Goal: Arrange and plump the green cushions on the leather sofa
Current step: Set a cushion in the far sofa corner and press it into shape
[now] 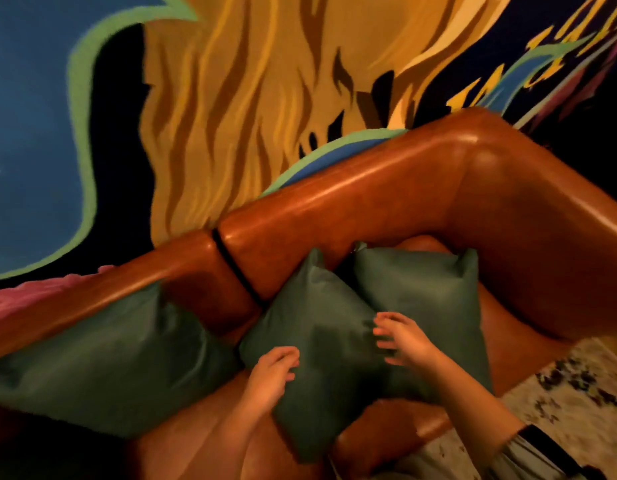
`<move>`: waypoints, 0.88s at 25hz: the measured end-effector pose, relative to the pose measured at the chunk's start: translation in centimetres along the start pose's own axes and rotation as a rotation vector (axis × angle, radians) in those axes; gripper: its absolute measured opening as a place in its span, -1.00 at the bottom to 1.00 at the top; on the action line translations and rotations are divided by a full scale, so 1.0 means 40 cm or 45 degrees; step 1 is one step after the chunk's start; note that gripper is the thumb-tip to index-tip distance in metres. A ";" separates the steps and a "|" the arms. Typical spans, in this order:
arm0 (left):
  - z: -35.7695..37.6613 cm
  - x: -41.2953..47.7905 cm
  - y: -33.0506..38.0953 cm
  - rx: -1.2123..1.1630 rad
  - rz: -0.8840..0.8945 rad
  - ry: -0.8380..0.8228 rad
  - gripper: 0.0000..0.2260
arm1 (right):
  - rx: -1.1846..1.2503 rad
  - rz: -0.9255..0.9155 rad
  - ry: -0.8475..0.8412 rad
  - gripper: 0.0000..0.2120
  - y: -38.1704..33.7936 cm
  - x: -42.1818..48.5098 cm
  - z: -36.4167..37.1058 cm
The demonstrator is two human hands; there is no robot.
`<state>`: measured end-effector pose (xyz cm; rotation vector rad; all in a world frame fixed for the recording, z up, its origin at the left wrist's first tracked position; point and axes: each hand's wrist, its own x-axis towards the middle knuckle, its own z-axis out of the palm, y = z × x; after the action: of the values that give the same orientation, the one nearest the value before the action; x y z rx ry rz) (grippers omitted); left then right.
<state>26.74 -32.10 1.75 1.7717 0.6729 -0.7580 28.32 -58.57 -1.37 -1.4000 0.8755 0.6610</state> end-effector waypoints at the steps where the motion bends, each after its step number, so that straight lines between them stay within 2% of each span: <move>1: 0.074 0.011 0.028 0.051 0.012 -0.044 -0.89 | 0.001 0.003 0.025 -0.83 -0.009 0.031 -0.074; 6: 0.339 0.072 0.141 0.245 0.099 -0.130 -0.82 | 0.030 0.071 0.165 -0.96 -0.022 0.138 -0.356; 10: 0.473 0.132 0.182 0.338 0.013 -0.152 -0.76 | 0.051 0.110 0.229 -0.94 -0.002 0.210 -0.476; 14: 0.556 0.196 0.224 0.258 -0.052 0.001 -0.55 | 0.112 0.086 0.326 -0.64 0.025 0.307 -0.531; 18: 0.597 0.359 0.286 -0.140 -0.160 0.109 -0.40 | 0.148 0.062 0.364 0.03 0.104 0.497 -0.588; 20: 0.596 0.415 0.321 -0.351 -0.178 0.163 -0.50 | 0.134 0.063 0.385 0.09 0.079 0.506 -0.597; 22: 0.595 0.459 0.335 -0.459 -0.224 0.174 -0.61 | 0.192 0.149 0.367 -0.05 0.016 0.462 -0.583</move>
<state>44.39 -57.13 -10.28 1.4545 1.0016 -0.5915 34.79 -83.54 -16.21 -1.3337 1.2175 0.4756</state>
